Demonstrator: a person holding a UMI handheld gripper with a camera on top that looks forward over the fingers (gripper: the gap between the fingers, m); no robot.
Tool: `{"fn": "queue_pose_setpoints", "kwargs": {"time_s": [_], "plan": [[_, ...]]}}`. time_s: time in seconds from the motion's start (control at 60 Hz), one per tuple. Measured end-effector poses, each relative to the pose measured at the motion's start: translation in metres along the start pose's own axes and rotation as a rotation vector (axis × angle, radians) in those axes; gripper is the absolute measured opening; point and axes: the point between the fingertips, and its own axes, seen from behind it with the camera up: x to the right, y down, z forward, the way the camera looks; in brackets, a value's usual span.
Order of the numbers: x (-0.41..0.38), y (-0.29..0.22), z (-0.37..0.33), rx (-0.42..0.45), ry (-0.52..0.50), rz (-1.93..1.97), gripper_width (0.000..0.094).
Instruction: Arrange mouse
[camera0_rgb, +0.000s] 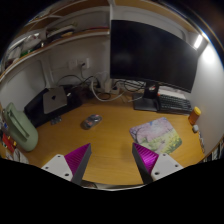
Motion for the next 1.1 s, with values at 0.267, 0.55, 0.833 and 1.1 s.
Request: {"fn": "queue_pose_setpoints", "kwargs": {"time_s": [0.267,0.55,0.833,1.1], "plan": [[-0.072,-0.004,0.027,0.009,-0.037,-0.012,0.0851],[-0.117,-0.010,0.086,0.057,-0.012,0.029,0.0857],[-0.134,-0.025,0.157,0.102,0.015,0.063,0.0852],[-0.123,-0.033,0.218,0.097,0.051,0.091,0.0852]]}}
